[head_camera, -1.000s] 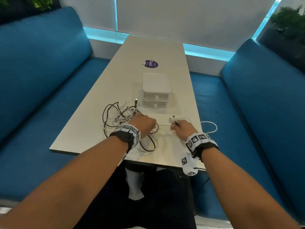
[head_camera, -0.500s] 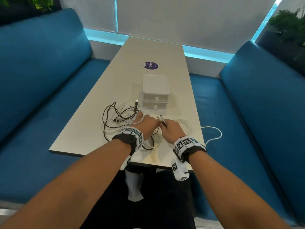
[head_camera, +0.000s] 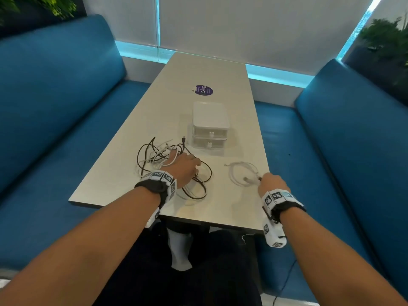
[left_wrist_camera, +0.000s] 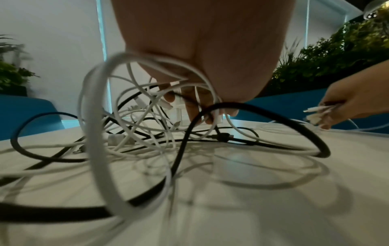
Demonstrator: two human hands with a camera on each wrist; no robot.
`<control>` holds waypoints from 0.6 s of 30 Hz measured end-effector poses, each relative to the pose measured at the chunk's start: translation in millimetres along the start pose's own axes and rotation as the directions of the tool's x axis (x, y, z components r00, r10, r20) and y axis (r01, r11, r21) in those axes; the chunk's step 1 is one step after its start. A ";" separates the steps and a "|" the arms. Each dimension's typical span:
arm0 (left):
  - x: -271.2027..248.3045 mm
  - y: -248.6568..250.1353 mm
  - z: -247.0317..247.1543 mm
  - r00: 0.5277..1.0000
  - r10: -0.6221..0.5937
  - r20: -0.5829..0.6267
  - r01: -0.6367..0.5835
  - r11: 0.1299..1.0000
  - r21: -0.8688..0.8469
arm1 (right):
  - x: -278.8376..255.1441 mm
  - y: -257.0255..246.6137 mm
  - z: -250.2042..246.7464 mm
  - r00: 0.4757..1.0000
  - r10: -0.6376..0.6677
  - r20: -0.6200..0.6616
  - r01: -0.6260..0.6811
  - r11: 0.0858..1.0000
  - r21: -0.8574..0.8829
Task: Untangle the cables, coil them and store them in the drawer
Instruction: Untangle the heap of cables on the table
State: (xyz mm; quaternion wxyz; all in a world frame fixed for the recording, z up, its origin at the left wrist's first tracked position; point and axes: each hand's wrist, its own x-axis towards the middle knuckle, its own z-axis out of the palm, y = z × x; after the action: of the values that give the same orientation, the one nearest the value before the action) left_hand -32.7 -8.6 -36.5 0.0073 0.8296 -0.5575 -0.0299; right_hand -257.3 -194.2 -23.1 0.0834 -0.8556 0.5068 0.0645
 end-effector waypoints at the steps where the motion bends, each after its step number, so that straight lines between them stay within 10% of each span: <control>1: -1.6 -0.8 -1.0 1.000 -0.010 -0.003 0.010 1.000 -0.020 | 0.3 3.9 -0.6 1.000 0.021 -0.009 -0.021 1.000 0.000; 14: -16.7 6.0 -3.8 0.993 -0.051 0.104 0.051 0.999 0.010 | -6.5 -68.1 10.3 0.966 -0.254 -0.047 0.244 0.834 0.495; 18: -19.6 6.7 -2.6 0.995 -0.073 0.072 0.074 0.997 -0.006 | -9.4 -76.5 16.8 0.953 -0.299 0.044 0.257 0.879 0.402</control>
State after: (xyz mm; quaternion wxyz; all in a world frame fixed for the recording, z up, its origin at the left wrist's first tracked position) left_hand -46.1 6.9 -32.8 -0.0102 0.8480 -0.5263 -0.0621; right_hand -195.1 -146.5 -31.8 0.2877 -0.8808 0.3759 -0.0060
